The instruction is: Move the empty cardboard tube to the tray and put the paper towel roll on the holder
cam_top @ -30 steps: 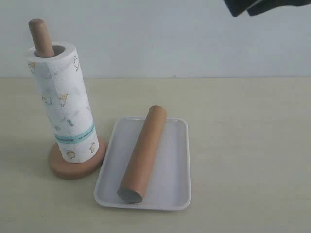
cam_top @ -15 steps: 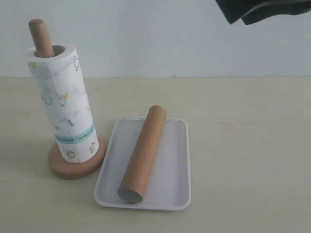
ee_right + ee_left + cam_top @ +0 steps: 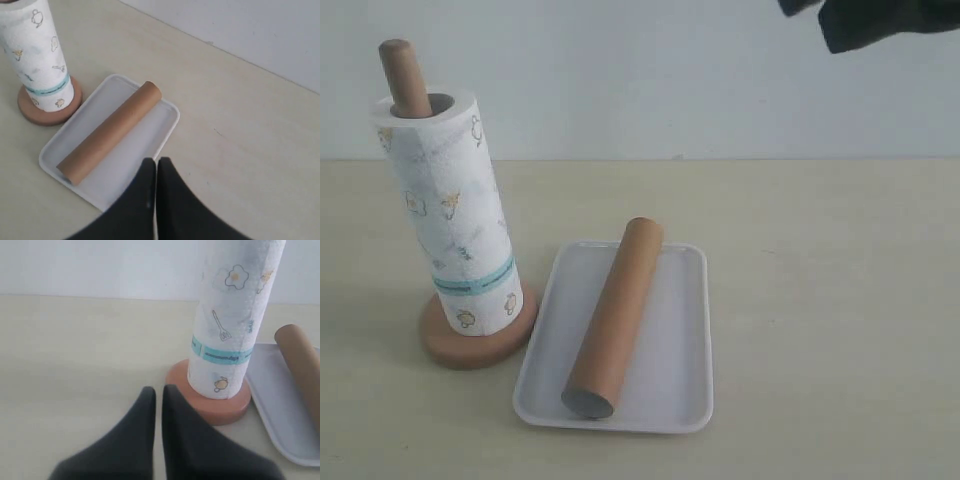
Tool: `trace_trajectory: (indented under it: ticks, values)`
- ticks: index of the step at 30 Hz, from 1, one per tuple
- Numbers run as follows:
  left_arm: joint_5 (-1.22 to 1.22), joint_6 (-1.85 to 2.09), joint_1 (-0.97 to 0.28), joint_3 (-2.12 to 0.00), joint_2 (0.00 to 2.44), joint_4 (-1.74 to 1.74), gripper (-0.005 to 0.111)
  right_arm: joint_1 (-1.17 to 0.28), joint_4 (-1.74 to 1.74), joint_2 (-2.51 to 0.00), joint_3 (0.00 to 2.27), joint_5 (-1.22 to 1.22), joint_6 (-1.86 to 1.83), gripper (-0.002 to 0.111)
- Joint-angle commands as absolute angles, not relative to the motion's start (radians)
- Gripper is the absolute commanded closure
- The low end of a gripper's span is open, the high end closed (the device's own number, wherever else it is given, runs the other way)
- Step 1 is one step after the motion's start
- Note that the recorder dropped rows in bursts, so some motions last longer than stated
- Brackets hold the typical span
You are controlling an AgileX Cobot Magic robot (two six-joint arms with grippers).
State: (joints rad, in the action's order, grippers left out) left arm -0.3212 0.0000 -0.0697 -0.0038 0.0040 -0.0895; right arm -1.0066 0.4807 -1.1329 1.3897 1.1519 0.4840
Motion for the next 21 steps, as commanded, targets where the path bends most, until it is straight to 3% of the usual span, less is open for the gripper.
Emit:
trace_trajectory:
  ticks: [1, 13, 21]
  values:
    - [-0.318, -0.007, -0.075, 0.000, 0.000, -0.089, 0.102, -0.940, 0.485, -1.083, 1.176, 0.868, 0.515, 0.108]
    - [-0.318, -0.007, -0.075, 0.000, 0.000, -0.089, 0.102, -0.906, 0.500, -1.004, 0.444, 0.313, 0.548, 0.108]
    - [-0.316, -0.007, -0.075, 0.000, 0.000, -0.089, 0.102, -0.886, 0.515, -0.762, 0.176, 0.000, 0.548, 0.108]
